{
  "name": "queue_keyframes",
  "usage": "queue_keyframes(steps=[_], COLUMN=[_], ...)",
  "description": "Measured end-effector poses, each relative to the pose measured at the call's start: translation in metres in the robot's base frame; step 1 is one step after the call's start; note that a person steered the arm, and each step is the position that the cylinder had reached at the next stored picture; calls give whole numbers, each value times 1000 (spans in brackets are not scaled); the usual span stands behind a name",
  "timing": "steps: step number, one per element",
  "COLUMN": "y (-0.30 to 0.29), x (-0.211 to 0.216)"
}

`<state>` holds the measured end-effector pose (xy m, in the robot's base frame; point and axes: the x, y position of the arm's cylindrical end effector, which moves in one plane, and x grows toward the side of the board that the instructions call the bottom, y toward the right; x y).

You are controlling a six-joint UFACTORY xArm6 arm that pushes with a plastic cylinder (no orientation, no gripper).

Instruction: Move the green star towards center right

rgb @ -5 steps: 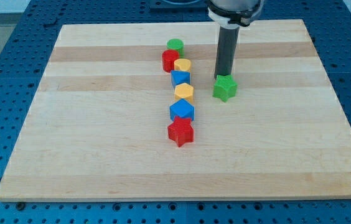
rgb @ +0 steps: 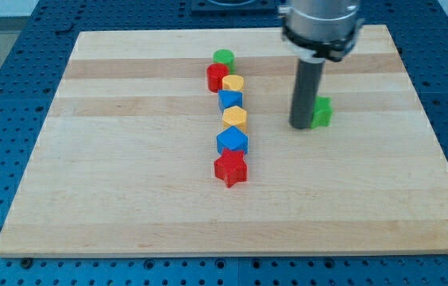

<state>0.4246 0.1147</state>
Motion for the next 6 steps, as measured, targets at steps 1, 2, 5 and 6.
queue_keyframes(steps=[1,2,5,6], y=[39,41,65,33], x=[-8,-8,-25,-50])
